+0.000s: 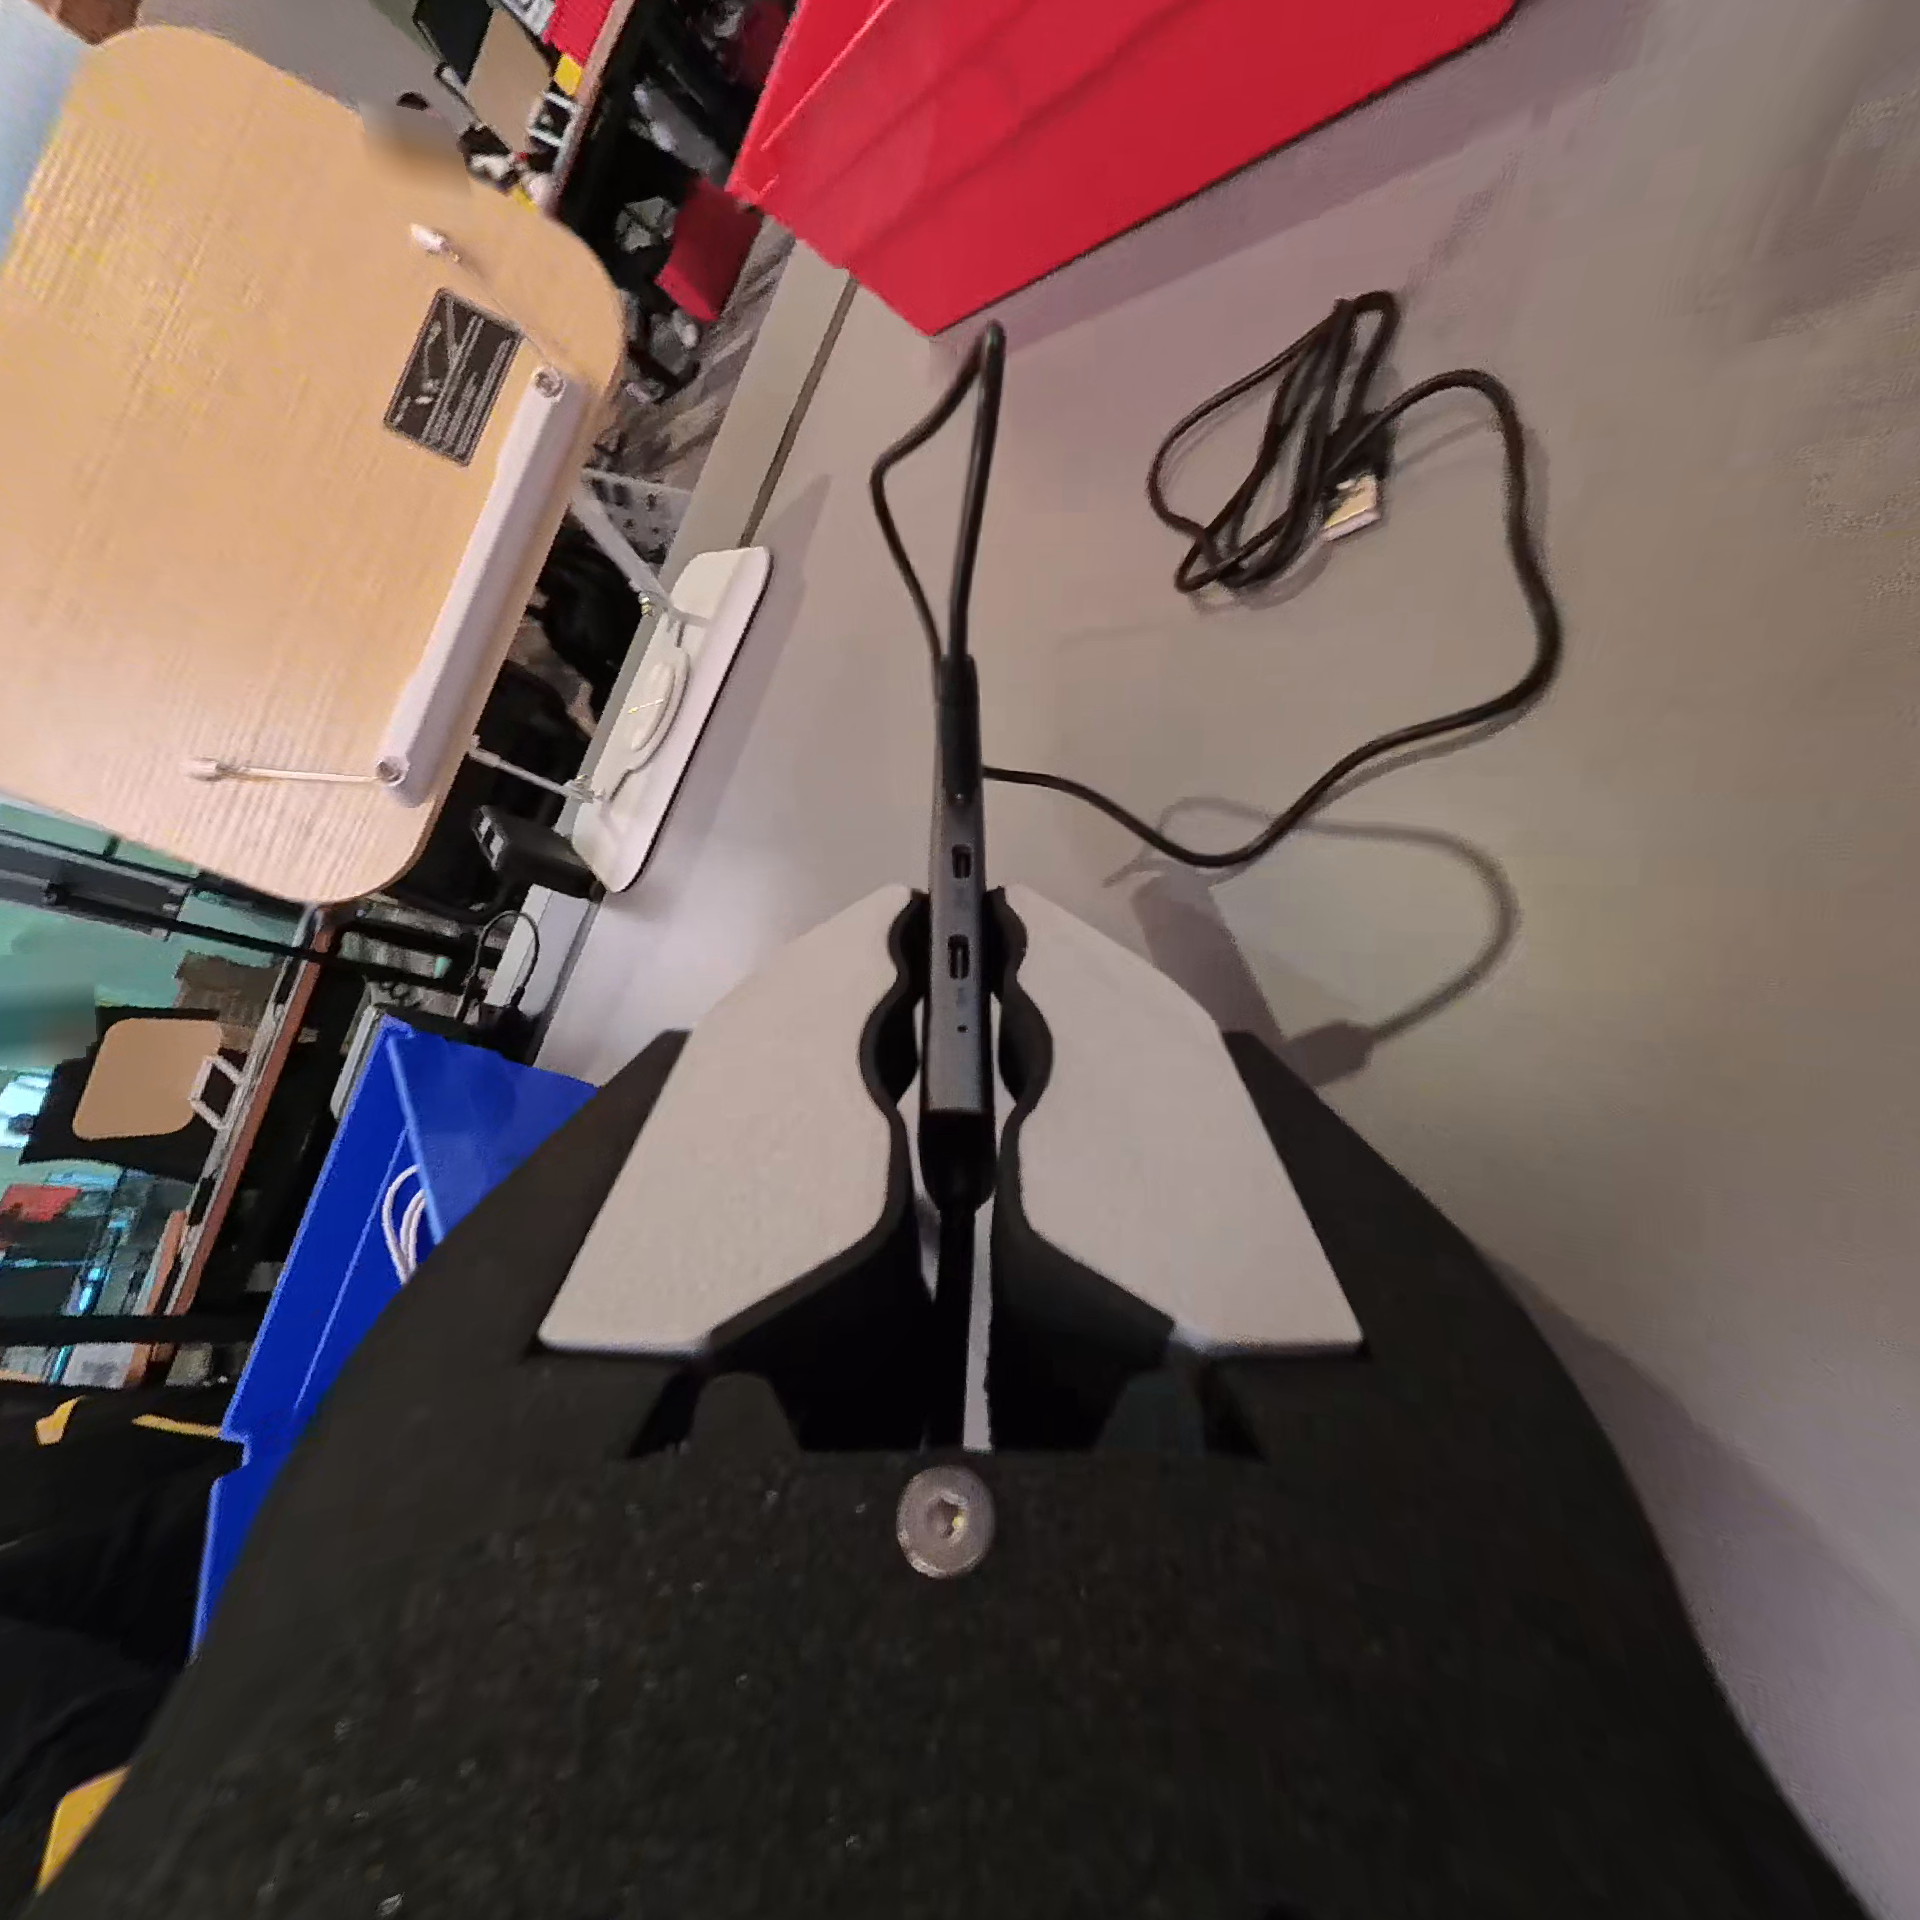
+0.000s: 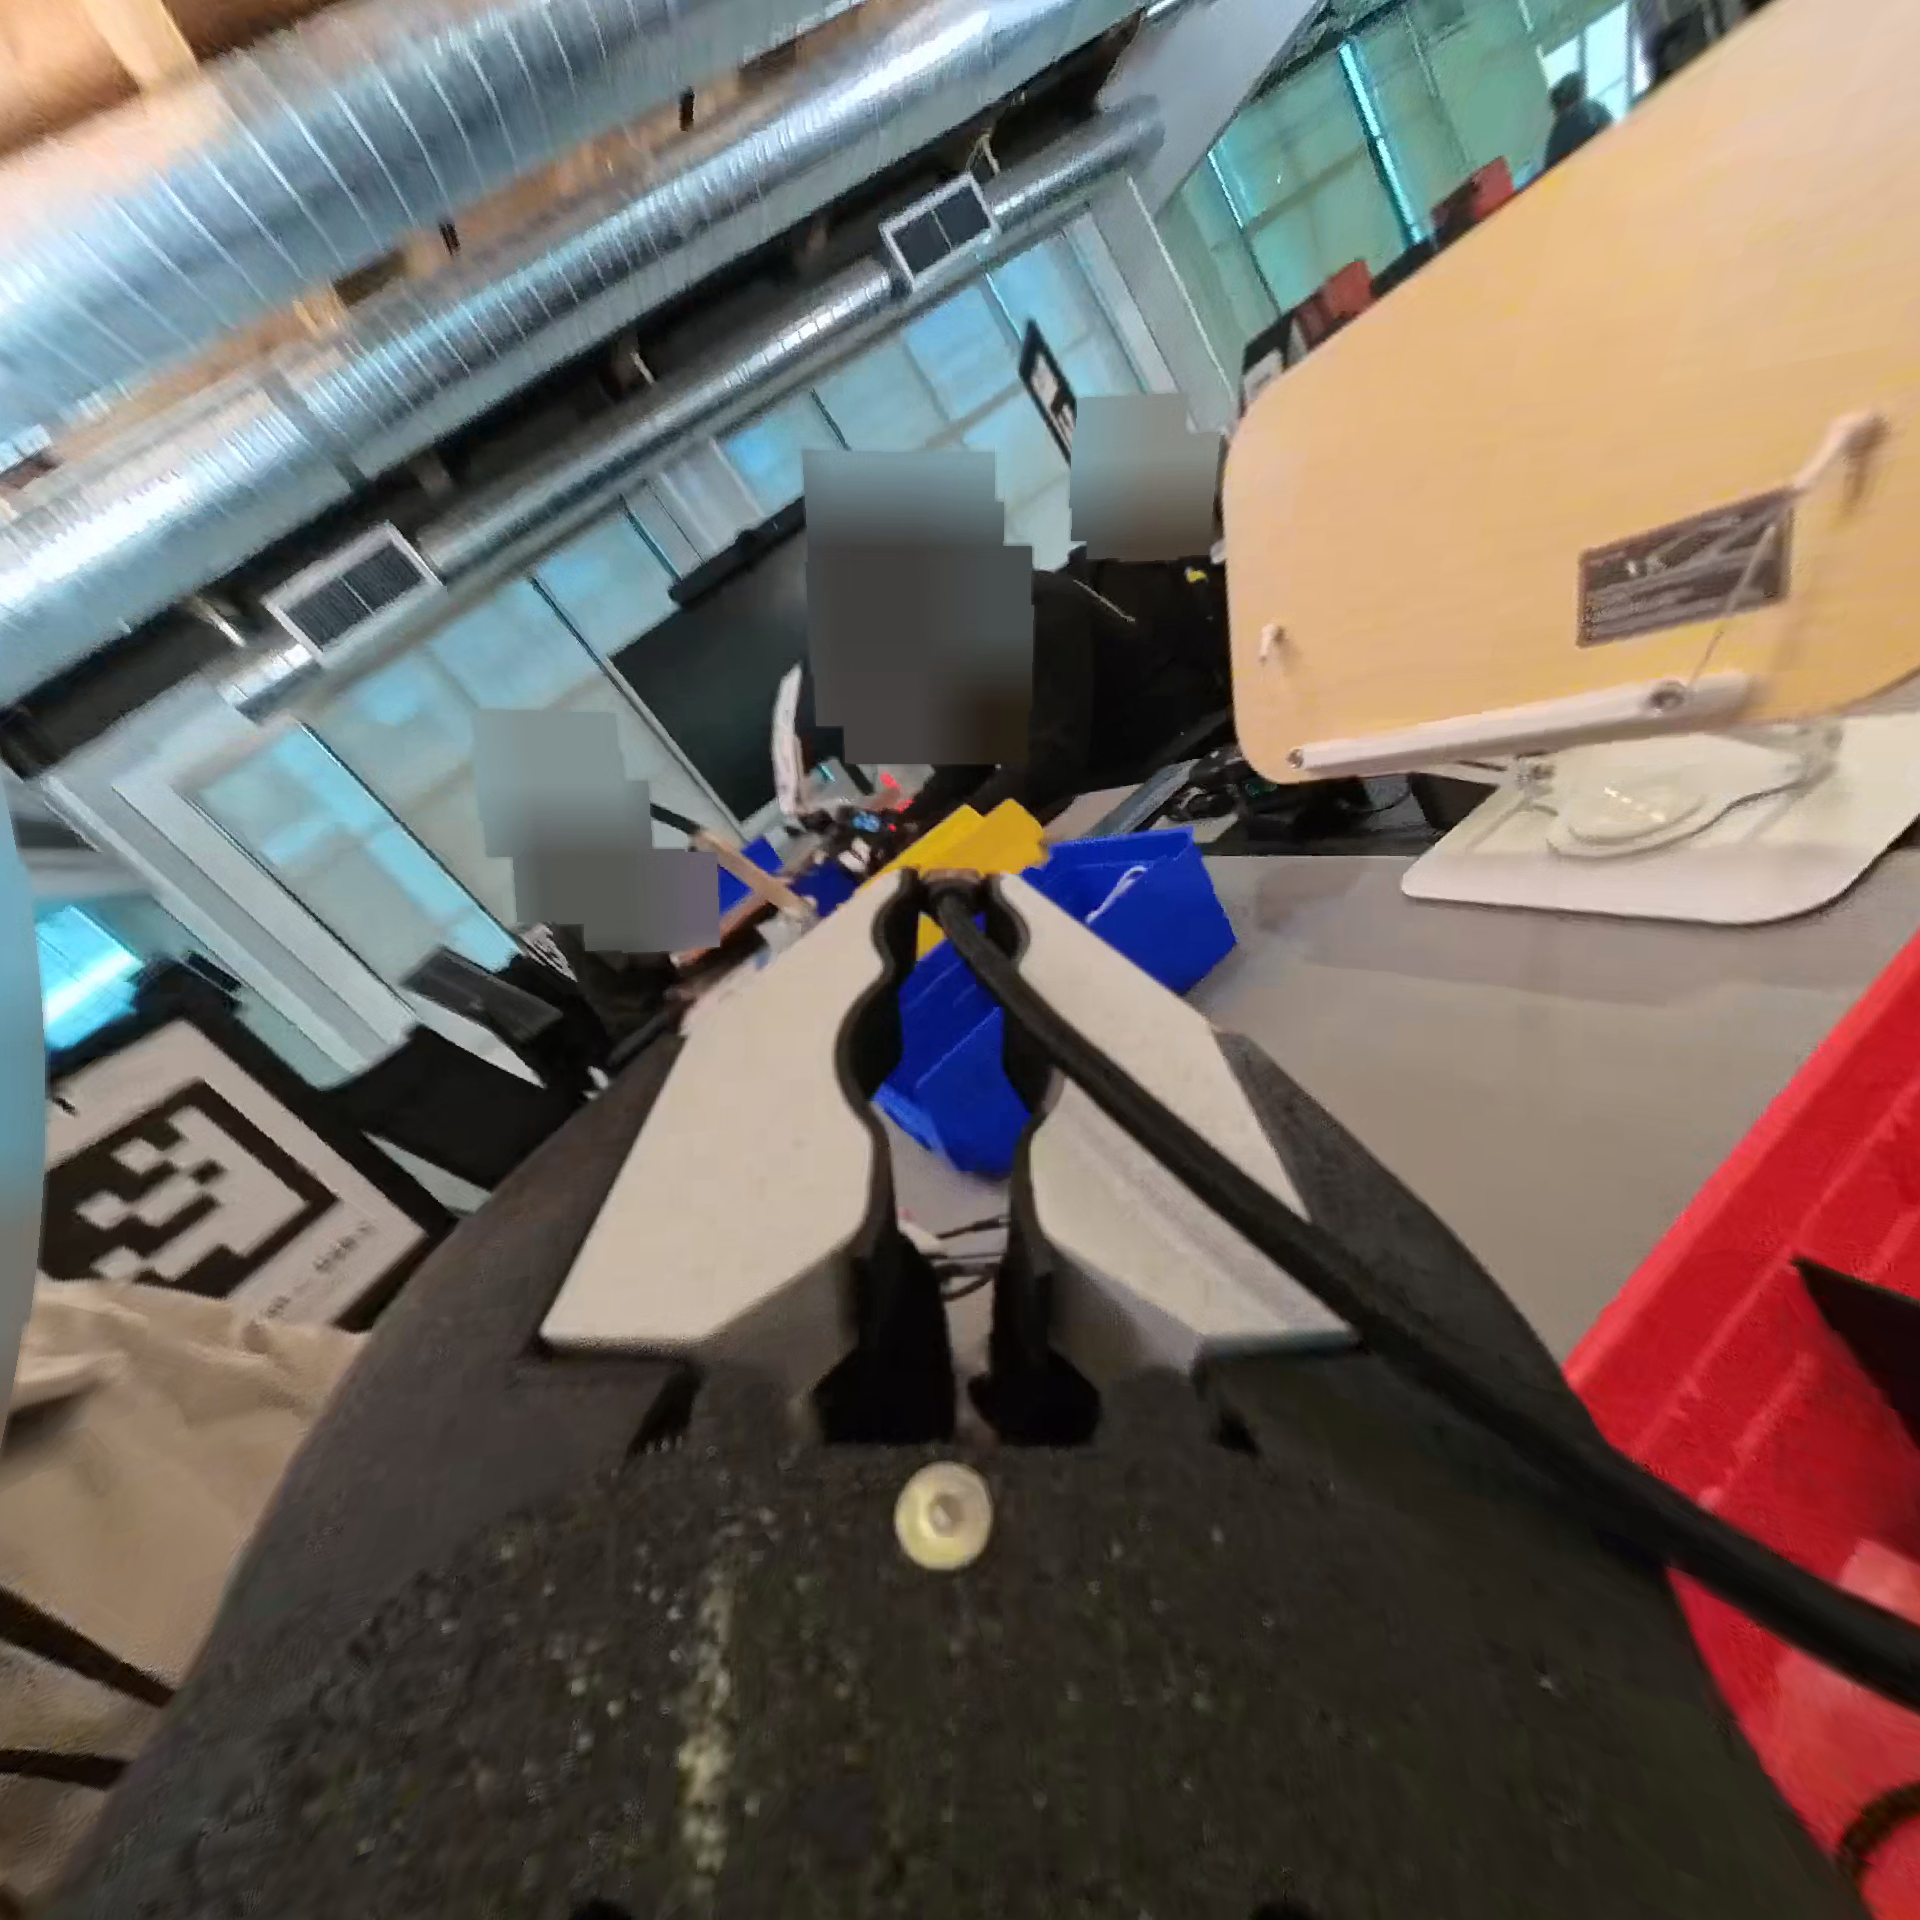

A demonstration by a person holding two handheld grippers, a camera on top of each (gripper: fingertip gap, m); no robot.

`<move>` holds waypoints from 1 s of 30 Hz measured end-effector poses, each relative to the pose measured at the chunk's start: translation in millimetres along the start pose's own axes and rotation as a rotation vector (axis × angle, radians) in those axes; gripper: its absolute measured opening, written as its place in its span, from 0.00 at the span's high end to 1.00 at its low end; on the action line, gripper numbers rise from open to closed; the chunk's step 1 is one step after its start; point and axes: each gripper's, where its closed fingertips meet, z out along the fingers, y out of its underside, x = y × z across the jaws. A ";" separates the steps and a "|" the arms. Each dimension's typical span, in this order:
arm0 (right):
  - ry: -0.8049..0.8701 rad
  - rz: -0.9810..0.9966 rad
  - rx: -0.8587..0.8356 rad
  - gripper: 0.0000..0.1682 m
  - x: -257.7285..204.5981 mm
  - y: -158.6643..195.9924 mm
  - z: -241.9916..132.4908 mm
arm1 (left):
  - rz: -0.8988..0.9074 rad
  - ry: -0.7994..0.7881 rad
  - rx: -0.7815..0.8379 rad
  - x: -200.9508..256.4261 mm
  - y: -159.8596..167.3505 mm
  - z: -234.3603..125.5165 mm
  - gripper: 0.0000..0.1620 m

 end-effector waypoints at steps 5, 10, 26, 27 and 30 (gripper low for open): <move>0.082 0.277 0.157 0.94 98.9 0.1 -50.3 | 0.042 0.008 -0.004 8.6 -2.2 1.0 0.94; 0.355 0.303 -0.036 0.94 155.8 38.2 -85.2 | 0.014 0.014 -0.007 5.8 0.6 3.5 0.94; 0.956 0.079 -0.698 0.69 188.5 100.5 -155.1 | 0.010 0.033 -0.010 7.3 3.6 4.1 0.94; 0.991 0.046 -0.729 0.70 184.8 97.2 -161.4 | 0.011 0.035 -0.011 7.7 4.1 4.3 0.94; 1.041 -0.055 -0.655 0.70 169.8 67.5 -159.3 | 0.013 0.030 -0.005 7.1 3.2 3.5 0.94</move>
